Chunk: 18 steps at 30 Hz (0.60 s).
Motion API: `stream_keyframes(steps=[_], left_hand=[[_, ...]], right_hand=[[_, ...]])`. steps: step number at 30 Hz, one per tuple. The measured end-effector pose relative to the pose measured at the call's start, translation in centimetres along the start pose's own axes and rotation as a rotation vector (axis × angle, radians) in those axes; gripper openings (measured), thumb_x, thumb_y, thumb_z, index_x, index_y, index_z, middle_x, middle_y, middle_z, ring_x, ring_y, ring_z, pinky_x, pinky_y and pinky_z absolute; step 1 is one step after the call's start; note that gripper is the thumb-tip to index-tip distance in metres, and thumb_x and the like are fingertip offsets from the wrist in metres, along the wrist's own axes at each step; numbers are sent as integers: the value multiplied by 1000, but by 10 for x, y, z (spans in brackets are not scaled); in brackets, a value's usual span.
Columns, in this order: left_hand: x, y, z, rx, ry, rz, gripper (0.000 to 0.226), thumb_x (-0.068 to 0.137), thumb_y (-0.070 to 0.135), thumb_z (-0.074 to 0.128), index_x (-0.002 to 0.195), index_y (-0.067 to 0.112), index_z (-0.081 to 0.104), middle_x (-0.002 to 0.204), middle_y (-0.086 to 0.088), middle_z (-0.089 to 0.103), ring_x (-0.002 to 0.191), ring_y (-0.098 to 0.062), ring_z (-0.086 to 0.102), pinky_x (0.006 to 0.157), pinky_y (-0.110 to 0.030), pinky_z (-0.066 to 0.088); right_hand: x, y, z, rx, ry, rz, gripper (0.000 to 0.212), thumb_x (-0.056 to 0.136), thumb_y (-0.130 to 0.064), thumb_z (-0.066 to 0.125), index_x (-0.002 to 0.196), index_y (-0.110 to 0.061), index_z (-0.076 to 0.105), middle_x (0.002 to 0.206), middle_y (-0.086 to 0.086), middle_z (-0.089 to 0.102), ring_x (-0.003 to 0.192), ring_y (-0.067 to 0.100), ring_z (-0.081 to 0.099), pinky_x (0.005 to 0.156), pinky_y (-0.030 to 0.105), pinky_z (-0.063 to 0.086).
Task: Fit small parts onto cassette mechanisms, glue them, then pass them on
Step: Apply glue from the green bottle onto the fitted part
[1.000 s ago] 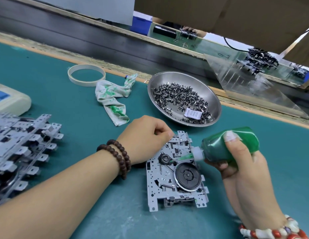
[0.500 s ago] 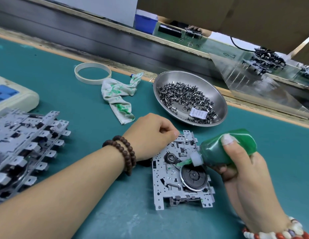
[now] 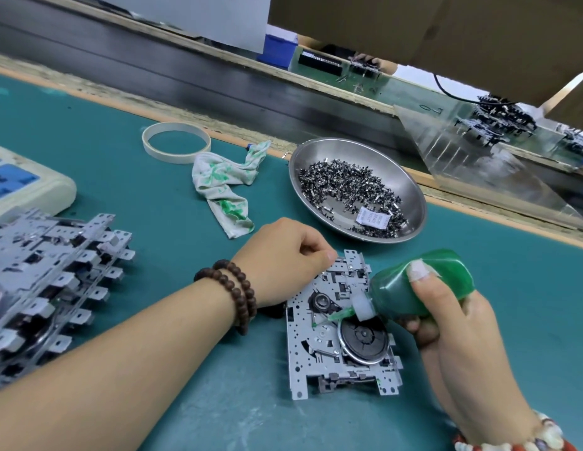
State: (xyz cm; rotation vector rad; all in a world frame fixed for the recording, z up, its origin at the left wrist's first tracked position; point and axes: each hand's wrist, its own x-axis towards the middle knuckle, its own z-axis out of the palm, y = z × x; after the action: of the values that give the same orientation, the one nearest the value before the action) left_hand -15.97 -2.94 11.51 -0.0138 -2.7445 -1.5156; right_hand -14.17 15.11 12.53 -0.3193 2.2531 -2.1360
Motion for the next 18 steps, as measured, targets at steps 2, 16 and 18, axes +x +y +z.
stream_keyframes(steps=[2,16,18], left_hand=[[0,0,0,1,-1,-1,22,87,31,59,66,30,63,75,11,69,72,-6,60,71,-19,46],[1,-2,0,-6,2,15,24,87,31,60,63,33,61,73,13,67,69,-3,58,72,-19,46],[1,-2,0,-1,2,16,24,87,31,60,63,33,61,73,13,67,71,-5,60,73,-20,47]], right_hand=[[0,1,-1,-14,6,3,53,51,-72,71,74,-24,69,67,-4,63,58,3,53,48,13,42],[0,0,1,18,25,5,47,50,-71,72,69,-28,69,60,-8,60,52,-1,49,45,10,39],[0,0,1,13,35,14,46,51,-70,73,69,-28,69,61,-7,60,52,-1,49,45,10,39]])
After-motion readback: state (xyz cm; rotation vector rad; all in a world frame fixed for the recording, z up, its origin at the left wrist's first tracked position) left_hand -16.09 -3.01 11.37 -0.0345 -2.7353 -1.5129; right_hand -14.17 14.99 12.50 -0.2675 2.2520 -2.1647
